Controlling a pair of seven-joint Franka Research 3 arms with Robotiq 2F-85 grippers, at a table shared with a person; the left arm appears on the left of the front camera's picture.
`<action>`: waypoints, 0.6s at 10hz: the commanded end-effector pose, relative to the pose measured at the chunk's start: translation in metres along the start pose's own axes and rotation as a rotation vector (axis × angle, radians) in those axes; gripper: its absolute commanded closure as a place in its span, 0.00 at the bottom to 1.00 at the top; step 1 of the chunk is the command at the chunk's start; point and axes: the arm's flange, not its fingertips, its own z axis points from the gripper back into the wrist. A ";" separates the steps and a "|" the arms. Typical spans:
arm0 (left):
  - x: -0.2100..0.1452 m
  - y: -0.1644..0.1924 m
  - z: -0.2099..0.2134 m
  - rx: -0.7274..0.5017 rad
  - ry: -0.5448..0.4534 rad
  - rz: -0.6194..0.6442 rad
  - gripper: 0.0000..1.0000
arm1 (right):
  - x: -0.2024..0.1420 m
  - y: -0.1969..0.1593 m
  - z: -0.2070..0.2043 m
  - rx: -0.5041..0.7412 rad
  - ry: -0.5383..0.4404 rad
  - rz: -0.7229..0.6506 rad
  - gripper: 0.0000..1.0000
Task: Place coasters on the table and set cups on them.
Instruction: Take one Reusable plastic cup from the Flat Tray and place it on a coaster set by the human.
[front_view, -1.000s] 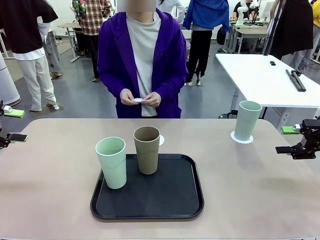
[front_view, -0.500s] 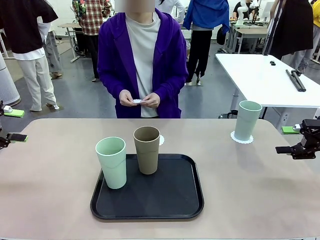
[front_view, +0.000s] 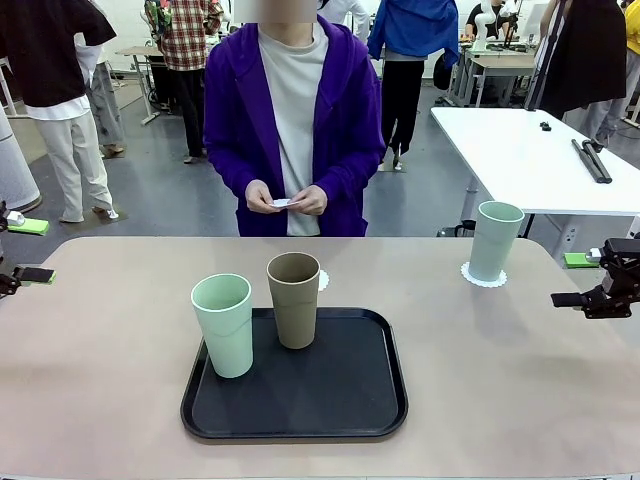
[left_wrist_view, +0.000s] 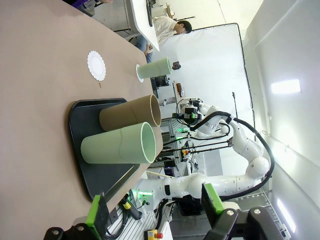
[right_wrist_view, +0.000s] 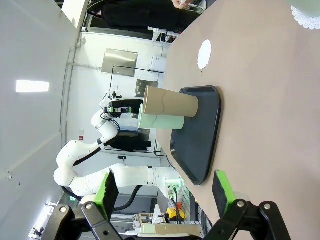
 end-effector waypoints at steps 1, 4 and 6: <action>-0.001 0.000 0.001 -0.010 -0.006 -0.013 0.00 | 0.000 0.000 -0.001 0.001 0.001 0.000 0.00; -0.001 0.000 0.001 -0.010 -0.006 -0.013 0.00 | 0.007 0.031 -0.004 -0.032 0.134 0.126 0.00; -0.001 0.000 0.001 -0.010 -0.006 -0.013 0.00 | 0.020 0.078 -0.028 -0.163 0.262 0.298 0.00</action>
